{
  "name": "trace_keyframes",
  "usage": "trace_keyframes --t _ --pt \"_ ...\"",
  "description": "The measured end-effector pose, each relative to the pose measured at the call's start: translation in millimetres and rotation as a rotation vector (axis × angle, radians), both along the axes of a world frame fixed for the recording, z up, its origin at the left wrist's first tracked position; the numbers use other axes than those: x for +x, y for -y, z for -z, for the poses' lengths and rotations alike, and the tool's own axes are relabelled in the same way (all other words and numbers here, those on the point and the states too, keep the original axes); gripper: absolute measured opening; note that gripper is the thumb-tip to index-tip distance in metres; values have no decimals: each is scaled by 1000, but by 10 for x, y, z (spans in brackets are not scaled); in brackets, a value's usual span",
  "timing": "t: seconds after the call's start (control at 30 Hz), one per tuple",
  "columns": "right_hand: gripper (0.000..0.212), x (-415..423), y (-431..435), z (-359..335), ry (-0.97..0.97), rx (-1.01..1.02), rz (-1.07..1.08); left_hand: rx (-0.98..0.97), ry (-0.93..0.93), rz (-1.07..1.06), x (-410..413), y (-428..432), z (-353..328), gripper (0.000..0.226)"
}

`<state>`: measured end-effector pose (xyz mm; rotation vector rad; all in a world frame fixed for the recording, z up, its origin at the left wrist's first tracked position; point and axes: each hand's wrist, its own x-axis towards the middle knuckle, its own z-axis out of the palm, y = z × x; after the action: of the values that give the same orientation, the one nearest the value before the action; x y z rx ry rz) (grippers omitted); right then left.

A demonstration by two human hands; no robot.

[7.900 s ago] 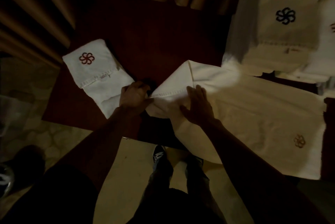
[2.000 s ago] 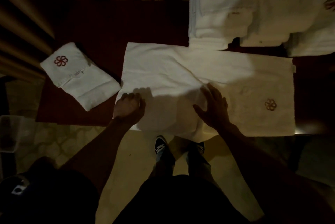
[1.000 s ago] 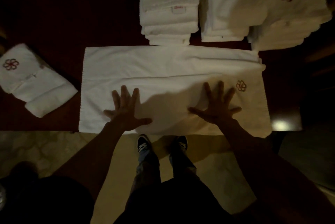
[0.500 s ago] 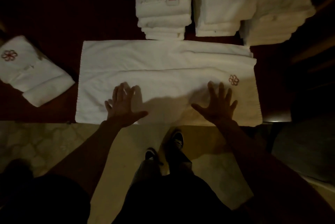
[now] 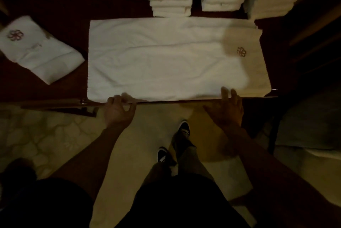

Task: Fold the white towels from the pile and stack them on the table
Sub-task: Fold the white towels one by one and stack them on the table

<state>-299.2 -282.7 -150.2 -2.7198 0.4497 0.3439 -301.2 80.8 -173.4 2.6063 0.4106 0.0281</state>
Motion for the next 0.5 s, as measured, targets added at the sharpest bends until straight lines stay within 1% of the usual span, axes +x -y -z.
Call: trace_keyframes --t 0.1,0.17,0.23,0.3,0.33,0.37,0.4,0.43,0.47,0.5 --pt "92 -135 -97 47 47 23 31 -147 -104 -111 -92 -132 153 39" --pt "87 -189 -125 147 35 95 96 -306 -161 -255 -100 -207 246 44" --pt "84 -191 -136 253 30 194 234 -439 -155 -359 -73 -231 268 50" --pt "85 -158 -149 315 22 268 379 -581 -142 -405 -44 -246 311 51" --pt "84 -145 -158 334 23 285 414 -657 -139 -425 -32 -263 350 55" --pt "83 -129 -167 350 29 293 427 -725 -143 -460 -23 -286 404 65" --pt "80 -116 -173 356 38 300 441 -763 -155 -512 -12 -309 463 76" --pt "77 -92 -178 361 46 316 468 -799 -165 -560 6 -312 484 82" --pt "75 -69 -180 369 45 334 496 -838 -182 -579 29 -321 499 78" --pt "74 -47 -178 392 45 355 514 -873 -182 -589 39 -300 452 66"
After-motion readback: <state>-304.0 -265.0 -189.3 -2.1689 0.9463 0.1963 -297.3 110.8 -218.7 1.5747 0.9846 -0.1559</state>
